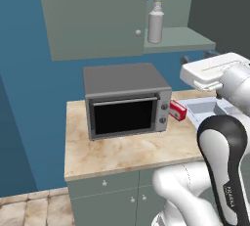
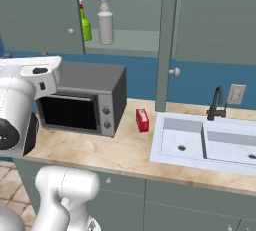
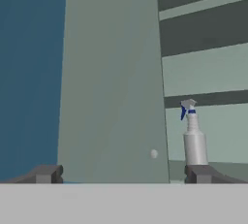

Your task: Pick the spray and spray from the cabinet and place them on the counter.

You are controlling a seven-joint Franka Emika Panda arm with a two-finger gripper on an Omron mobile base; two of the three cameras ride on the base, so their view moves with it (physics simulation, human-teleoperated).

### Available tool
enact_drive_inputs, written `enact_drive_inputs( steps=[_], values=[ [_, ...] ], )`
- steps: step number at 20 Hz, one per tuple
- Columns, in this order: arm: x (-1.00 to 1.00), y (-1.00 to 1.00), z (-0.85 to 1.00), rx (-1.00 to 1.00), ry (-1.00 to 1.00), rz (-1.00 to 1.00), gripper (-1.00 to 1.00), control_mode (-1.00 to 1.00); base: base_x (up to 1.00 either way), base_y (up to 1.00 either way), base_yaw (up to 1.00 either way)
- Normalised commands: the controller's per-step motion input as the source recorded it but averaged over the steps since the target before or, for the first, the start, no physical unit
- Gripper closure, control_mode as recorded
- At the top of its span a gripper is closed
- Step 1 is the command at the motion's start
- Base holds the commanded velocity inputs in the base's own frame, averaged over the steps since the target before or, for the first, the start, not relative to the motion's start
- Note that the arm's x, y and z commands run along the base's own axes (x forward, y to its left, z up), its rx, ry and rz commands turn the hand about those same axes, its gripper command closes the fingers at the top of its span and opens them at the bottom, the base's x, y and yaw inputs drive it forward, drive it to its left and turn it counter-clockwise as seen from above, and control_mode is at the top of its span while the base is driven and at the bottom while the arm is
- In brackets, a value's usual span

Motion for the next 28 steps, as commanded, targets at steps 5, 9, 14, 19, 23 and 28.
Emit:
enact_drive_inputs(
  steps=[5,9,14,19,23,28],
  values=[
    [0.1,0.32,0.0,-0.04,-0.13,-0.06,-1.0,-1.0,0.0,0.0,0.0],
    [0.29,0.24,-0.01,-0.03,-0.06,-0.07,-1.0,-1.0,0.0,0.0,0.0],
    [0.37,0.06,0.0,-0.02,0.0,-0.04,-1.0,-1.0,0.0,0.0,0.0],
    [0.28,0.0,0.0,-0.01,0.01,-0.04,-1.0,-1.0,0.0,0.0,0.0],
    [0.28,0.0,0.0,0.0,0.0,-0.04,-1.0,-1.0,0.0,0.0,0.0],
    [0.3,0.0,0.0,0.0,0.0,-0.01,-1.0,-1.0,0.0,0.0,0.0]
  ],
)
